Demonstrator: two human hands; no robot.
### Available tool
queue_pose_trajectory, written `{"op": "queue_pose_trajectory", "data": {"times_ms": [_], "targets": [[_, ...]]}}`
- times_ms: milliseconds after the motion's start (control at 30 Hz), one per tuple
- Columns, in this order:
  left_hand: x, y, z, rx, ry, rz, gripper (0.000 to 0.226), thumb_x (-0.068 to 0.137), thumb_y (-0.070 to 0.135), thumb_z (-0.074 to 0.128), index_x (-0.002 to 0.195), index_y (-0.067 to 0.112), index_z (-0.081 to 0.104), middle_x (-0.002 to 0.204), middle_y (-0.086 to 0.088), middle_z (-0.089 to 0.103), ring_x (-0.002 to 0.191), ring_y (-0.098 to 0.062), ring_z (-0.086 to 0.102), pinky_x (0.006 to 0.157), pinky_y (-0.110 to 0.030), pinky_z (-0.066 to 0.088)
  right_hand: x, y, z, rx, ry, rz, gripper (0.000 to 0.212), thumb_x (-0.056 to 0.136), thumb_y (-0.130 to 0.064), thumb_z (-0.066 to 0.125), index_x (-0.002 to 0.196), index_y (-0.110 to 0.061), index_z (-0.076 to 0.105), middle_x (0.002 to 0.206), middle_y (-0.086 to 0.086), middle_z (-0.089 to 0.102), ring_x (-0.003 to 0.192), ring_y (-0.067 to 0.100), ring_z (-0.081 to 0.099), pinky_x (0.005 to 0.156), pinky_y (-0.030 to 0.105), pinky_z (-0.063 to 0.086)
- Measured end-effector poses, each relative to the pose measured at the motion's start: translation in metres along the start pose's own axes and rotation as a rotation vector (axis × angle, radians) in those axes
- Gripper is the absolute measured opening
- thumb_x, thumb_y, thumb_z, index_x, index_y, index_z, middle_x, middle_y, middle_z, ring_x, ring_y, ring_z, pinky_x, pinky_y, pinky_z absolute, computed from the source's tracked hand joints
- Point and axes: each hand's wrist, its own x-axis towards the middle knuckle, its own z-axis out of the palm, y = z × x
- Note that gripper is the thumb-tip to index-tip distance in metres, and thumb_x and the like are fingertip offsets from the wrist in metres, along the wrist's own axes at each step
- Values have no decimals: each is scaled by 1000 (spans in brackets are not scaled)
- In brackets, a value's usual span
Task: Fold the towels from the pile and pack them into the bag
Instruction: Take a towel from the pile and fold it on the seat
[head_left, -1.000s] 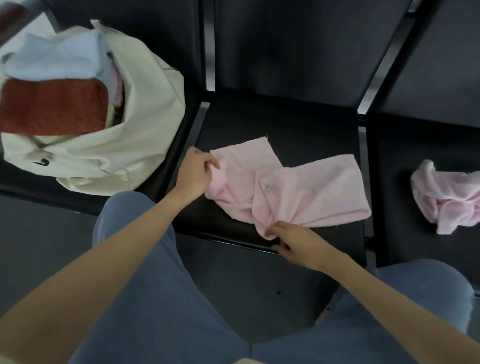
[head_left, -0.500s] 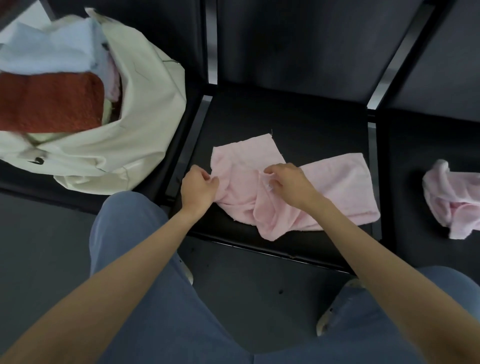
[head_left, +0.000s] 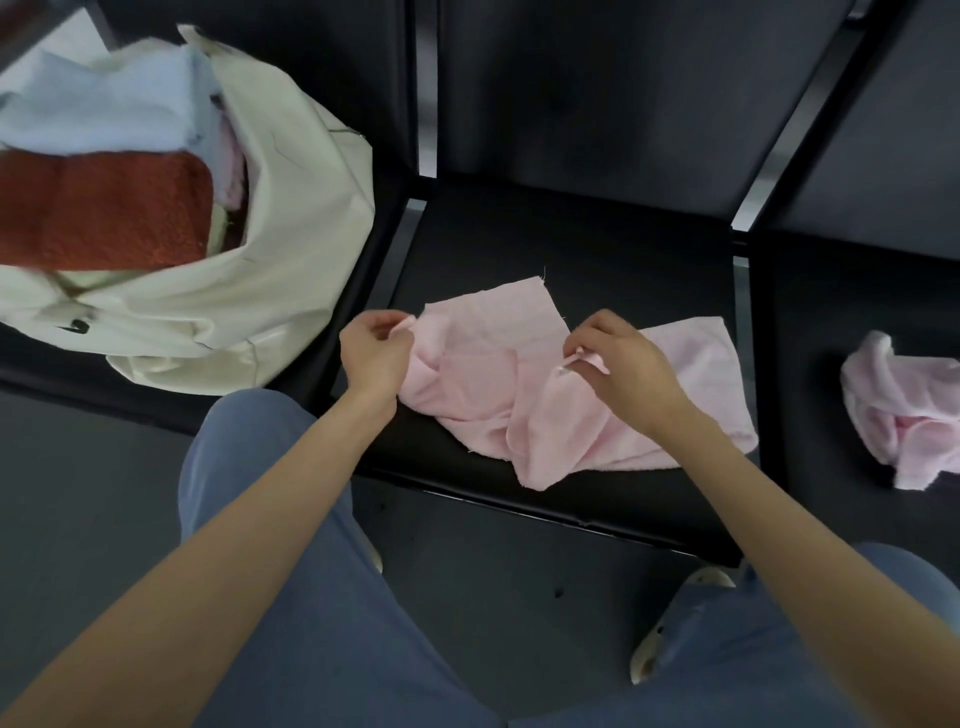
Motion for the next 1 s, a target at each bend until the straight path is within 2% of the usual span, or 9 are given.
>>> {"op": "queue_pose_trajectory", "data": {"times_ms": [133,300,367,467,633,733,833,900,1000], "targets": [[-13,9,2,61,-102,175,33,80,-10,48,89,17,65,92,5,67,91,-7,63,82,-17,51,-31,4,-8,32,1,-106,8,82,-9,70,87,-12,67,100,4,53,74,12,54,58,23,49],[-23,-5,13,156,-173,119,36,80,-11,48,98,16,63,98,4,64,100,-13,61,83,-16,47,-61,26,9,-45,-440,72,10,84,-12,68,91,-20,66,99,-4,57,84,14,58,74,30,52],[-25,-9,15,173,-149,38,36,81,-9,50,107,13,62,104,1,62,101,-14,59,83,-20,45,-66,30,14,-14,-497,138,7,83,-23,70,89,-20,66,99,-5,57,84,13,57,78,32,52],[-27,-12,16,129,-94,-112,34,83,-6,52,112,7,63,106,-2,62,99,-17,57,82,-26,45,-68,30,17,103,-387,252,20,82,-34,71,83,-15,64,89,-3,60,77,14,57,73,32,52],[-25,-17,15,30,-59,-339,6,79,1,61,77,6,63,82,-10,60,83,-23,59,76,-34,52,-62,25,30,354,-202,502,30,78,-16,75,97,-14,52,88,-2,60,76,15,58,68,26,50],[-27,-22,19,104,-96,-338,19,79,5,70,97,5,67,92,-10,61,89,-23,60,78,-32,52,-60,22,33,469,-192,579,34,74,-14,79,99,-13,56,85,-2,59,69,11,52,61,17,43],[-30,-25,24,159,-110,-335,34,81,8,73,113,1,64,105,-11,63,101,-26,62,85,-33,52,-62,20,36,398,-238,564,28,76,-22,78,93,-12,59,82,-4,58,71,12,52,61,18,40],[-33,-27,26,180,-121,-314,31,82,9,71,112,1,65,106,-10,64,101,-26,62,83,-31,52,-64,19,36,311,-292,544,23,79,-27,75,90,-13,60,81,-4,59,73,12,54,62,20,42],[-34,-28,27,201,-99,-211,8,85,8,64,91,8,68,88,-4,62,87,-20,59,72,-28,49,-66,14,30,322,-212,482,9,81,-15,71,83,-10,64,76,-2,58,67,13,52,60,19,39]]}}
